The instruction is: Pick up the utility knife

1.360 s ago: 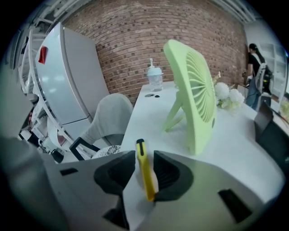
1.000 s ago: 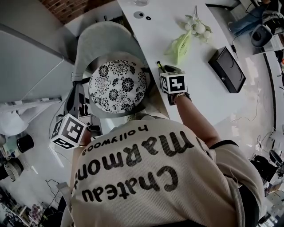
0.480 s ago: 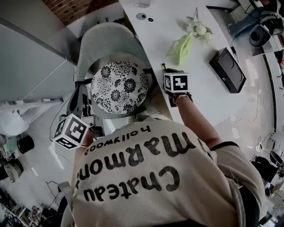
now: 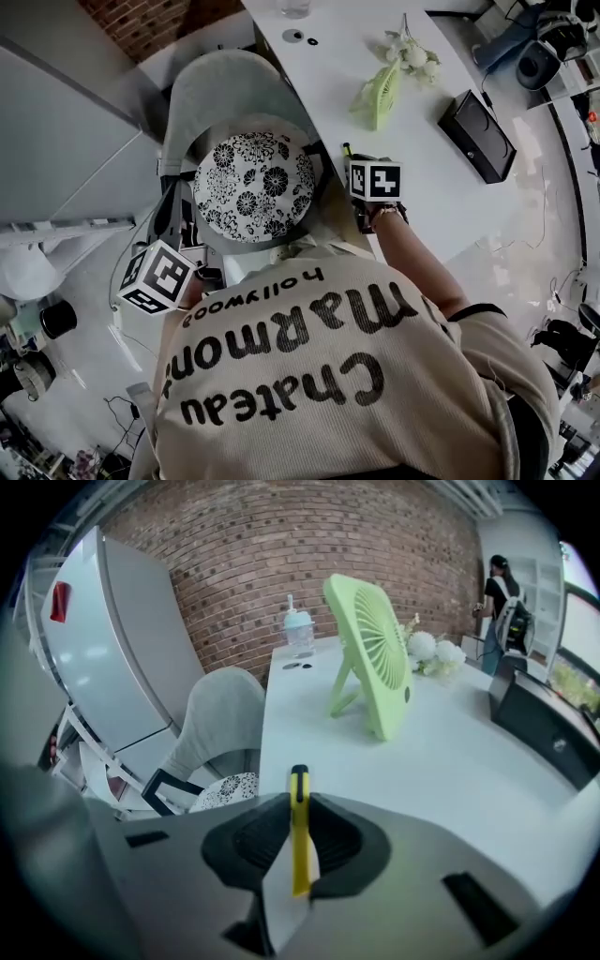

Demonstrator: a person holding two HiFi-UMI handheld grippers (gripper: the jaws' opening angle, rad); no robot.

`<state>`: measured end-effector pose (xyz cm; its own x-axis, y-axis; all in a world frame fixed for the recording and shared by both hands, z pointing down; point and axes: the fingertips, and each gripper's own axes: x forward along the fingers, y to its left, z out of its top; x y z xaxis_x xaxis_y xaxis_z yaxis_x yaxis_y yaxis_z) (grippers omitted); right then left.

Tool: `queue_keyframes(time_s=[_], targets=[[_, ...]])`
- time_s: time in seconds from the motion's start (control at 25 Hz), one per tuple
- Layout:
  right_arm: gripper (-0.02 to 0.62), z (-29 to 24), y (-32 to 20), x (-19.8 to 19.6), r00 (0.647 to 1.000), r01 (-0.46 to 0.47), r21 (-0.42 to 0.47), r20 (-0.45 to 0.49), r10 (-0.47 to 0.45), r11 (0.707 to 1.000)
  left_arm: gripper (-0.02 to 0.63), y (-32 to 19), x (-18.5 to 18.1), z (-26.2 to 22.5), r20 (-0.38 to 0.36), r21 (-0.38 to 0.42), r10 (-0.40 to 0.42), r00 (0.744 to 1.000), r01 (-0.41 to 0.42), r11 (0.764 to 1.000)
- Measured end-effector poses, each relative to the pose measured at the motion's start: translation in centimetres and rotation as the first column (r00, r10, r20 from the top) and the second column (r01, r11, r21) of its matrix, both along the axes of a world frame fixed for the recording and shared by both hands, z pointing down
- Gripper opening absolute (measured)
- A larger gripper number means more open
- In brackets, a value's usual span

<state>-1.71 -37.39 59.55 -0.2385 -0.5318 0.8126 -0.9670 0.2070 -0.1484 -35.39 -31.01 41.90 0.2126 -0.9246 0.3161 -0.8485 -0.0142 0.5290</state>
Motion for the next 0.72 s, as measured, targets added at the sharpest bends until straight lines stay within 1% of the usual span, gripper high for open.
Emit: queue_keyframes(time_s=[0.2,0.36,0.56,0.72], targets=[[0.066,-0.4,2.2,-0.4,0.999,-0.035,0.015,0.02,0.035,0.999,0.002,0.7,0.2,-0.2,-0.005,0.022,0.04,0.999,-0.039,0.999],[0.064,-0.8,4.0,-0.6,0.997,-0.055,0.026,0.046,0.054,0.998,0.002,1.6,0.7,0.4,-0.013,0.016,0.065,0.998,-0.065,0.998],[0.064,-1.3,5.3,-1.1,0.993,-0.066,0.026,0.1,0.063,0.998,0.002,2.0,1.8,0.9,-0.021,0.007,0.087,0.996,-0.087,0.996],[0.064,-2.4,5.9,-1.5,0.99,-0.059,0.03,0.127,0.055,0.998,0.002,2.6,2.6,1.0,-0.02,0.006,0.089,0.996,-0.089,0.996]])
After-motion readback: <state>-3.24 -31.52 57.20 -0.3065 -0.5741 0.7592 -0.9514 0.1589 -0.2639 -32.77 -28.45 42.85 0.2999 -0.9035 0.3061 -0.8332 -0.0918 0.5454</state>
